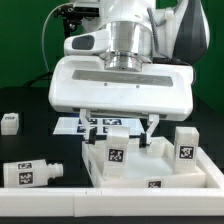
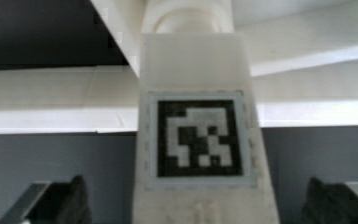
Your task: Assemble square table
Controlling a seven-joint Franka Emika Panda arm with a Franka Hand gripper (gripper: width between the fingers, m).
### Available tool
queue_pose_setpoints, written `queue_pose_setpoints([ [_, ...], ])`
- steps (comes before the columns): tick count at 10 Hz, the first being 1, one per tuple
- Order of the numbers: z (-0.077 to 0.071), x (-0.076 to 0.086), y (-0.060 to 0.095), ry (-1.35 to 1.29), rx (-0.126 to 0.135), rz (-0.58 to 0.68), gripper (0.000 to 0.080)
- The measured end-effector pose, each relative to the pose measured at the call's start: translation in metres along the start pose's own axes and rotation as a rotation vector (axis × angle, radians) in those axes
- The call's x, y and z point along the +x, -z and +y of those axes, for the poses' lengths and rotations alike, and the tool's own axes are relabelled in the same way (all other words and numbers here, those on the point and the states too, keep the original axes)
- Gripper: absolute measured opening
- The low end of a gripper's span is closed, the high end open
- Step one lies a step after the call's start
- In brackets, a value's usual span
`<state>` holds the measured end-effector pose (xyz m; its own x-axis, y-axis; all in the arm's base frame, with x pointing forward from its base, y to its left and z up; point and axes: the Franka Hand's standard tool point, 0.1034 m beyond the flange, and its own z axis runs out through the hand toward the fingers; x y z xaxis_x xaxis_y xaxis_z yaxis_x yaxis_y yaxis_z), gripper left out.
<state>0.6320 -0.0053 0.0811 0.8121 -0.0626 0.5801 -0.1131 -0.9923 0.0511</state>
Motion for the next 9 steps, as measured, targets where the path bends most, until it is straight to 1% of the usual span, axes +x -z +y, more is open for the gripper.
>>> queue_pose_setpoints([
  [1,0.001,-0.001,0.000,-0.002,0.001,-0.007,0.0638],
  [2,0.001,-0.003,0.000,-0.018,0.024,-0.088,0.0638],
  [3,0.003,0.004,0.004,-0.032,0.037,-0.123,0.0647],
  [4,-0.001,0.000,0.002,-0.062,0.067,-0.221,0.0647],
  [5,-0.005,0.002,0.002,-0.098,0.100,-0.334,0.0648],
  [6,-0.007,0.007,0.002,-0.126,0.115,-0.402,0.0648],
  [8,-0.007,-0.004,-0.002,-0.135,0.135,-0.554,0.0648],
  [9,0.003,-0.004,-0.001,-0.130,0.139,-0.625,0.0648],
])
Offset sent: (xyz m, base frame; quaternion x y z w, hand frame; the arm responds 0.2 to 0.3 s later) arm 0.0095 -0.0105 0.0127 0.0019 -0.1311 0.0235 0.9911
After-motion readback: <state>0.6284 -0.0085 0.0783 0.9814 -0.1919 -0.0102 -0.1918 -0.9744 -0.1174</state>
